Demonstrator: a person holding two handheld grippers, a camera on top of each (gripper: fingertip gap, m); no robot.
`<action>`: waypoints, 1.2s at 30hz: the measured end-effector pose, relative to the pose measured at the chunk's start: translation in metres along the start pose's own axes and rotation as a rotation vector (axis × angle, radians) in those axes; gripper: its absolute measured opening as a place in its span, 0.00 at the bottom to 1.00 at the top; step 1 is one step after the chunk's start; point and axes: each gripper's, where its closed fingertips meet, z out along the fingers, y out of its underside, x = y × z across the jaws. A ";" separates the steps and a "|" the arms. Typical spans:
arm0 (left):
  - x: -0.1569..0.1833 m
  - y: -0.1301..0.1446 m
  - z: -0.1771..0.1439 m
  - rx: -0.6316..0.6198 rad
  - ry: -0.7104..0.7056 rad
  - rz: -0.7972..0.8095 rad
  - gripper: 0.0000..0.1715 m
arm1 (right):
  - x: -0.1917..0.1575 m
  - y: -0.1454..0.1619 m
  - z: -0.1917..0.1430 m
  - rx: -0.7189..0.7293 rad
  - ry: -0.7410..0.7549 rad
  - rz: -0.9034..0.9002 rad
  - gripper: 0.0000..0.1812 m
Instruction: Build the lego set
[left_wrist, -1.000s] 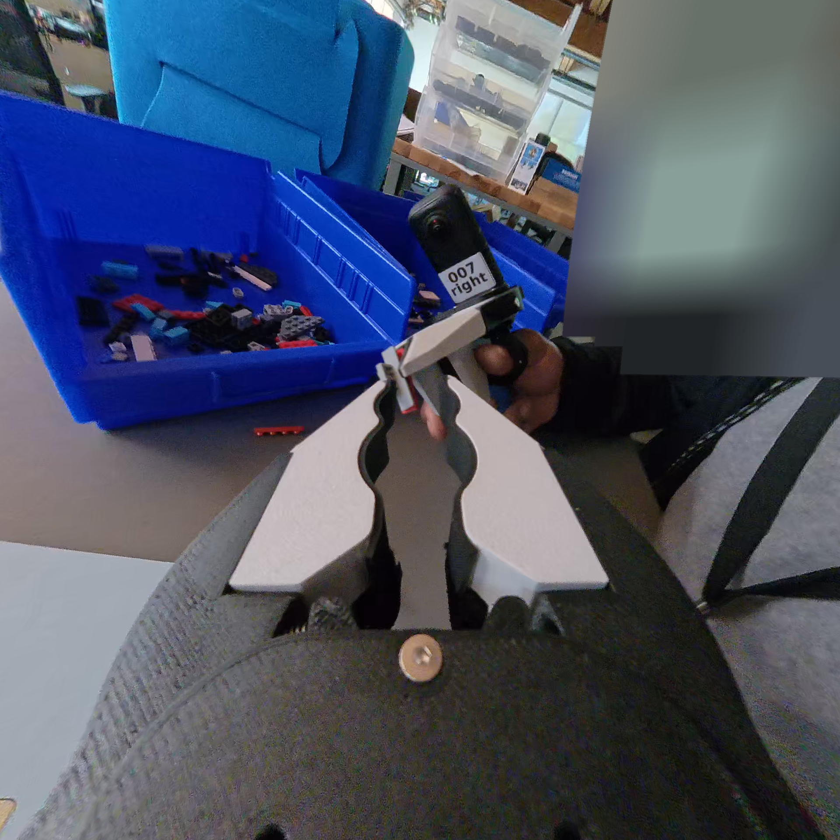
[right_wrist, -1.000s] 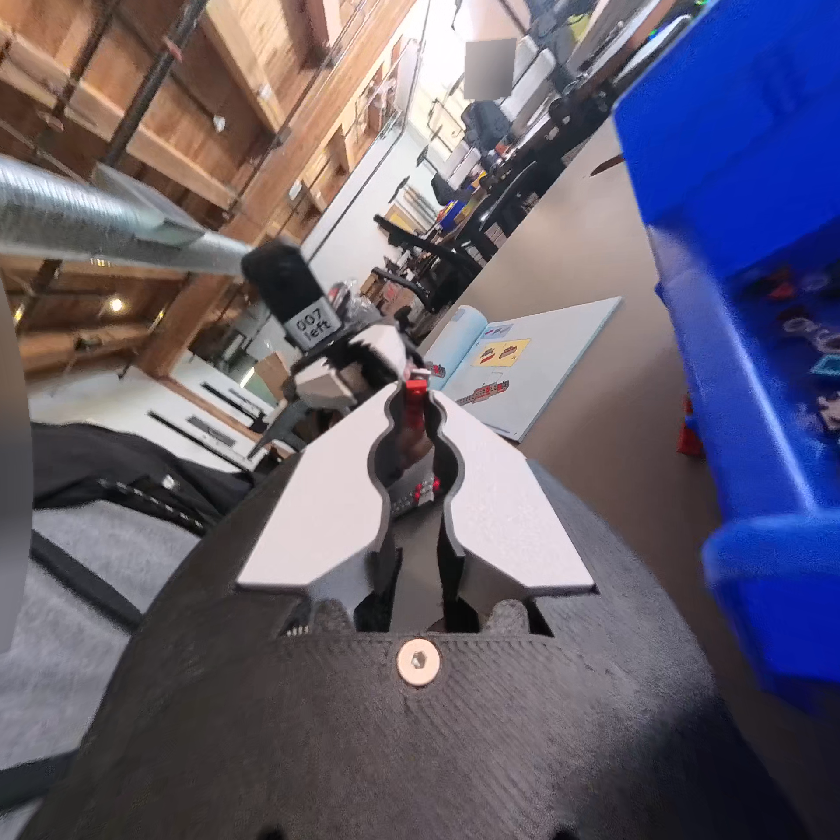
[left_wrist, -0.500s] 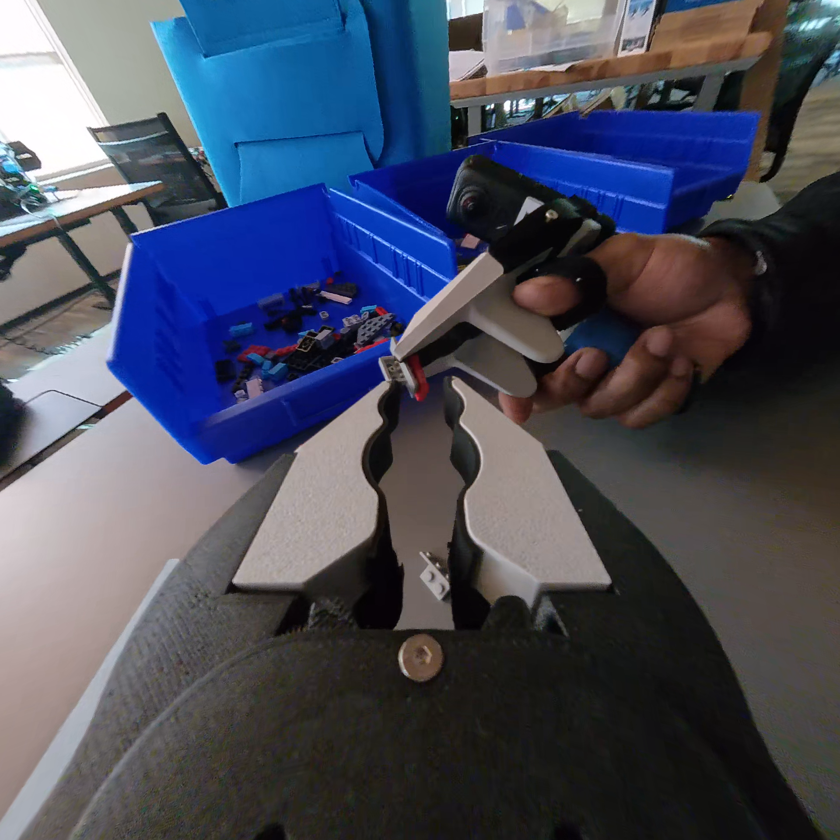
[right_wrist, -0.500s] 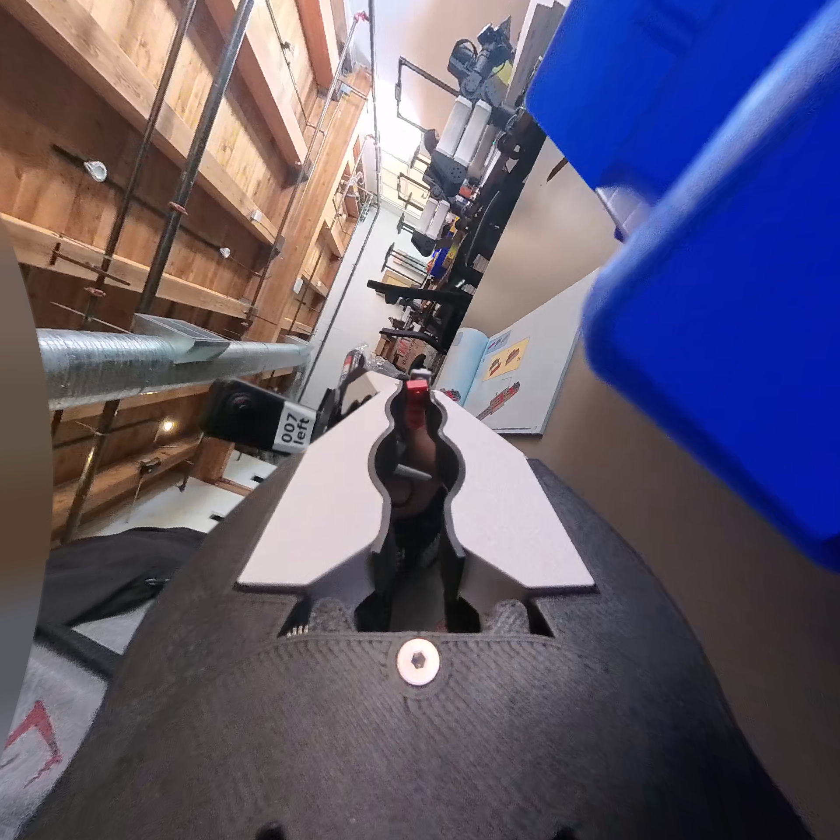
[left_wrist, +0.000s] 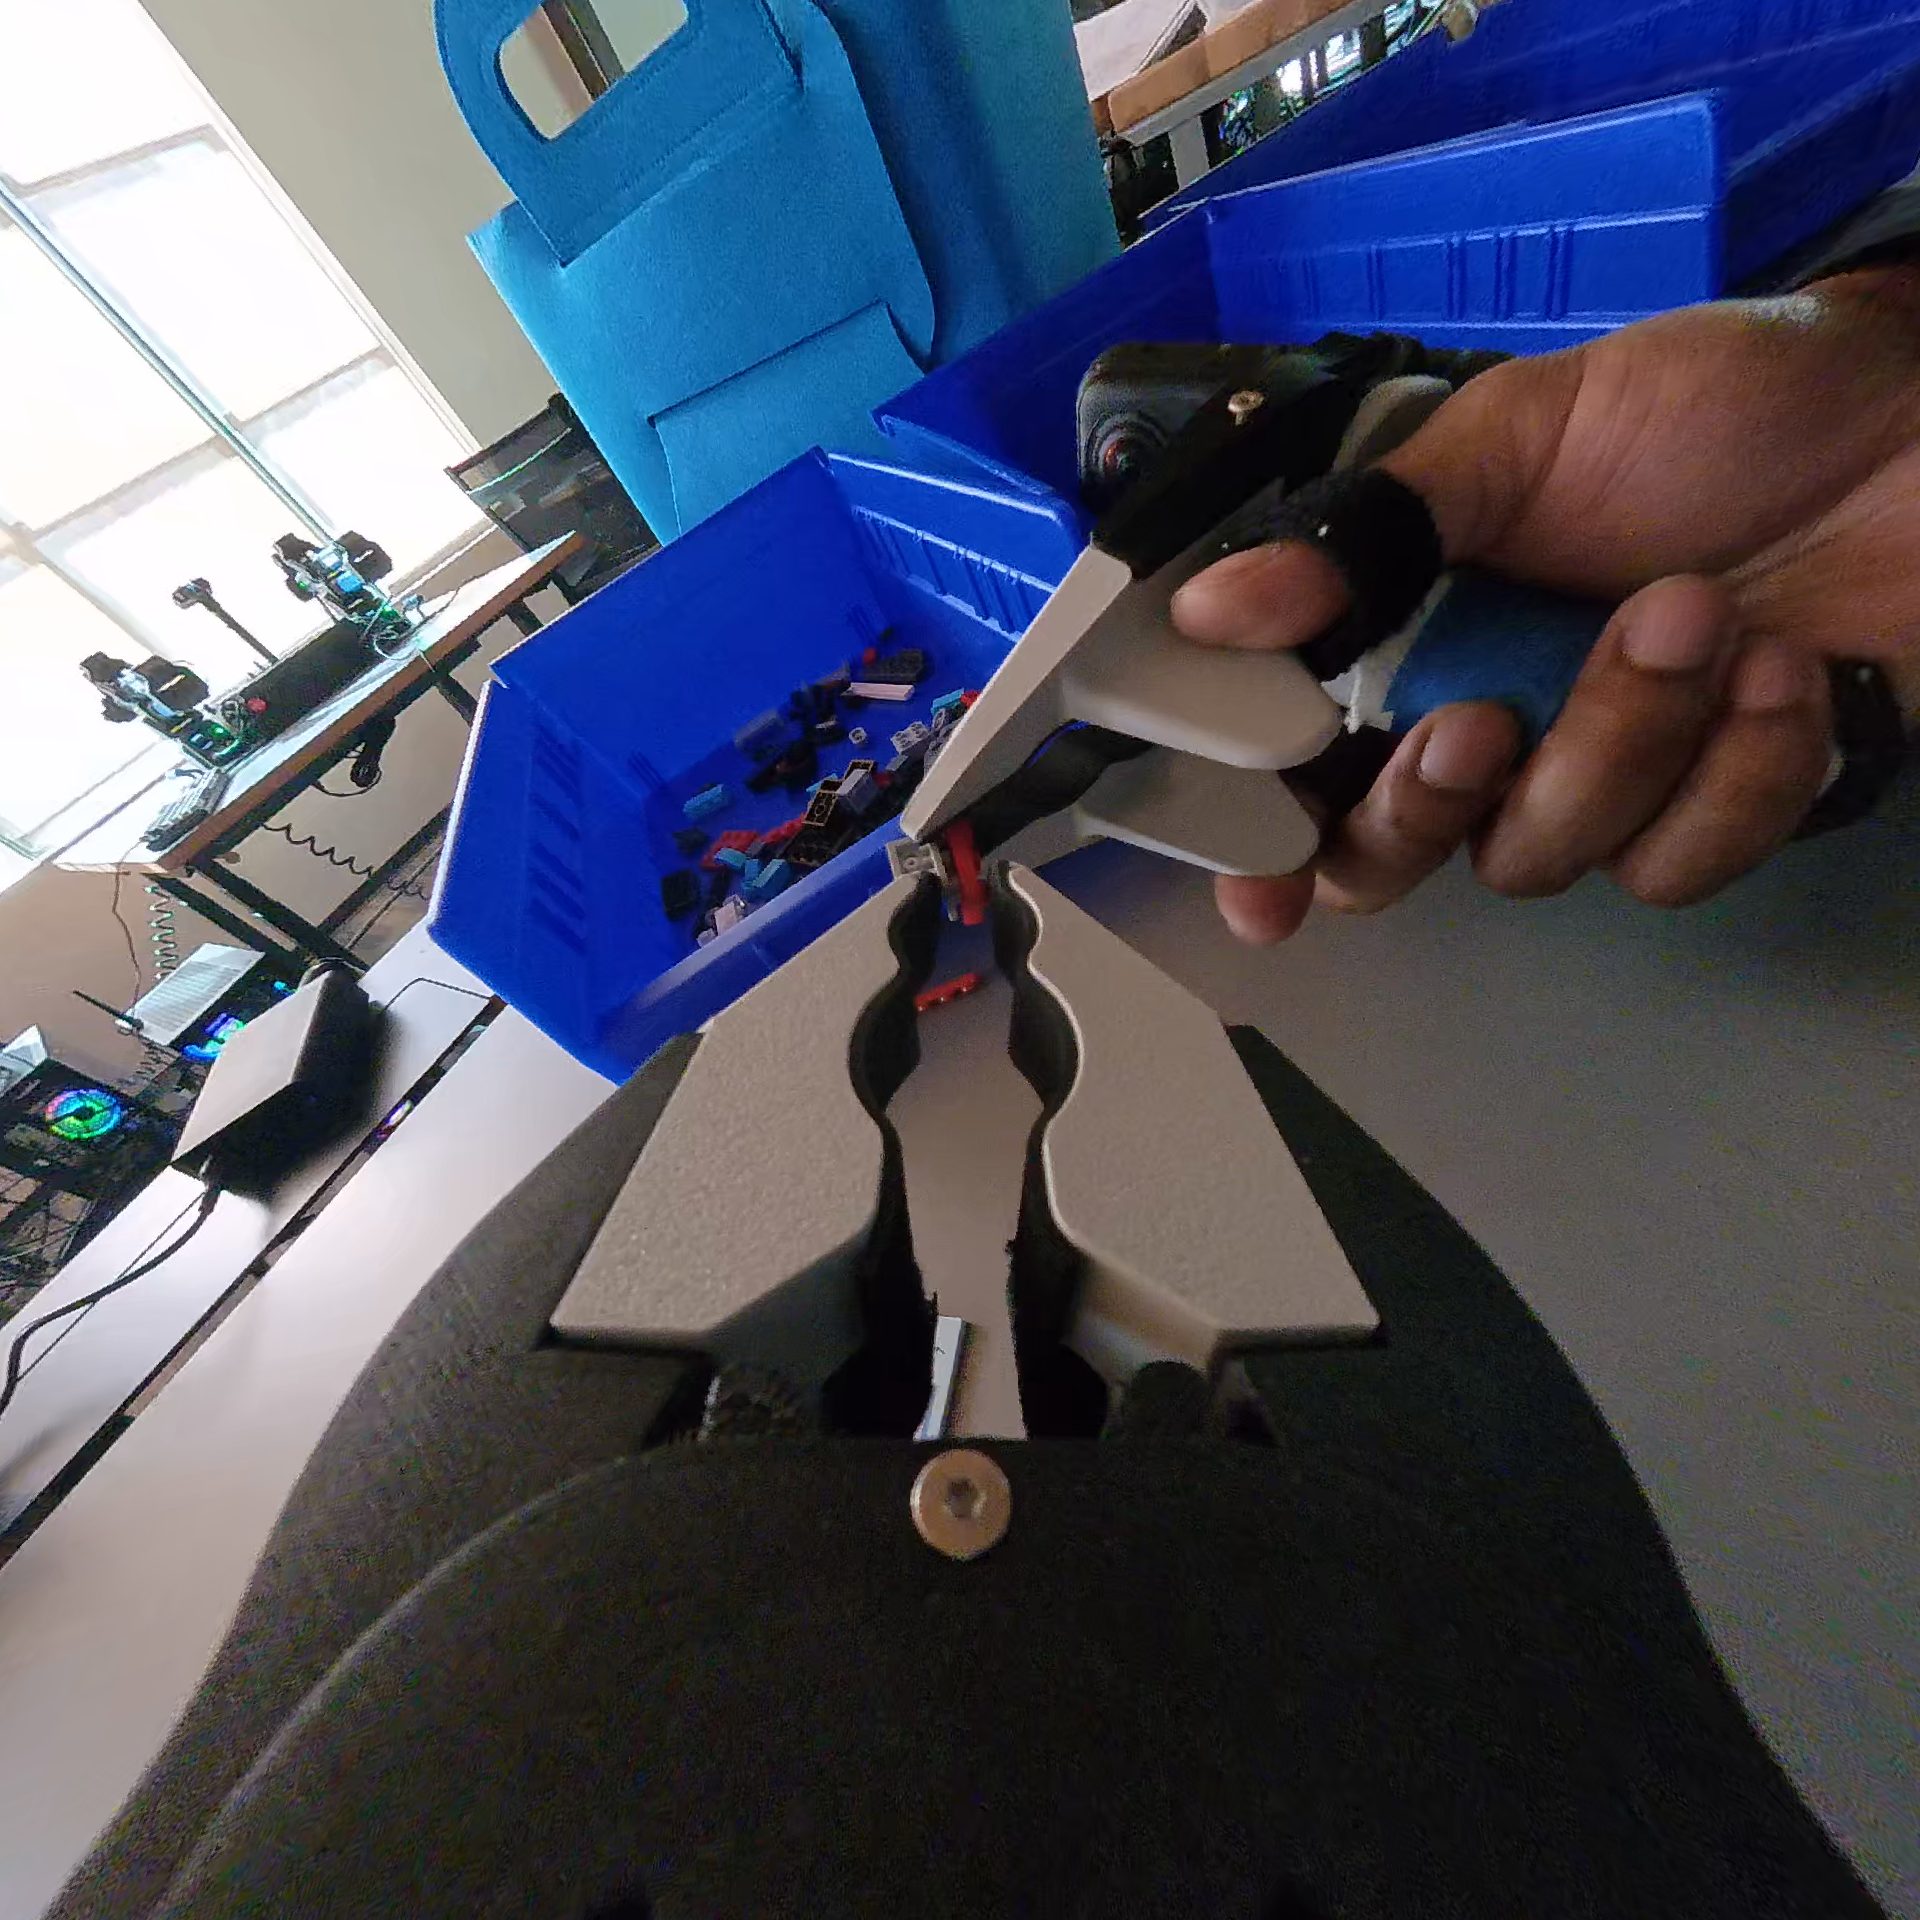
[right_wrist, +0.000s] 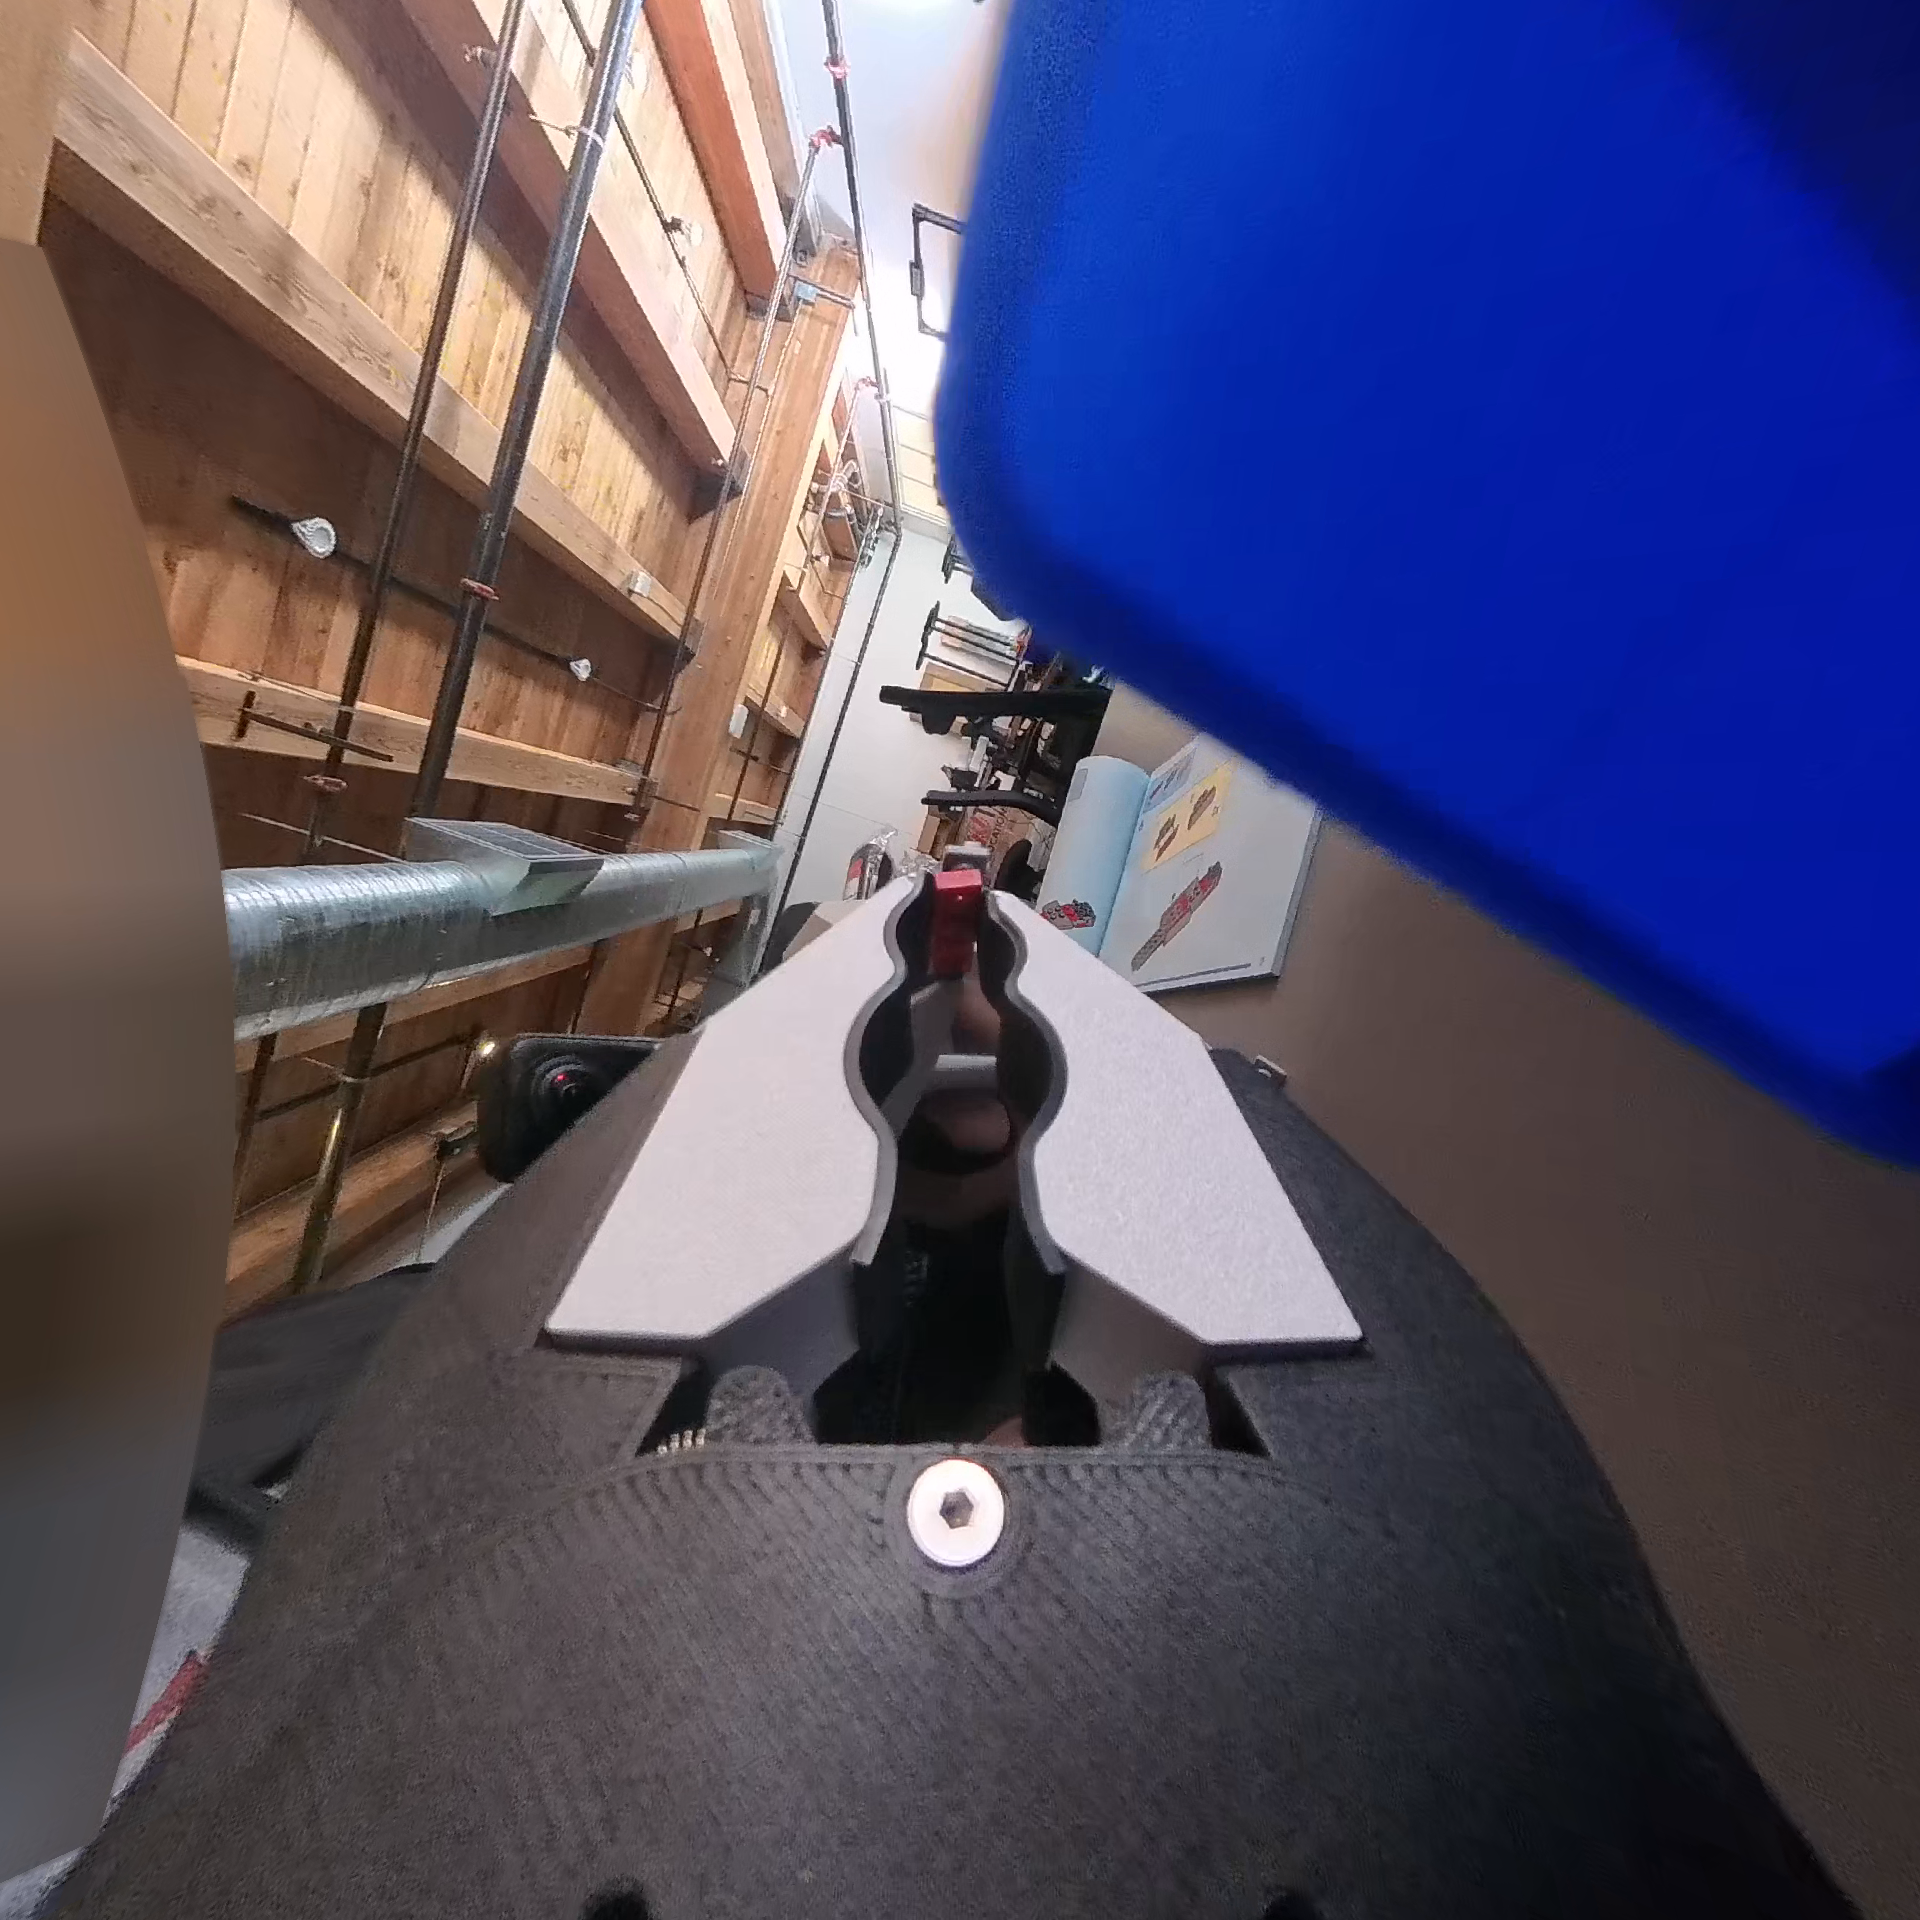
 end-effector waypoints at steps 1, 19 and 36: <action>0.000 0.000 0.000 -0.003 -0.001 0.003 0.04 | 0.000 0.000 0.000 0.000 0.001 -0.003 0.05; -0.002 -0.007 -0.008 0.049 0.052 -0.069 0.04 | -0.004 0.000 0.001 -0.033 -0.030 -0.074 0.12; -0.010 -0.020 -0.045 0.230 0.515 -0.638 0.04 | -0.032 0.013 -0.004 -0.231 -0.011 -0.918 0.15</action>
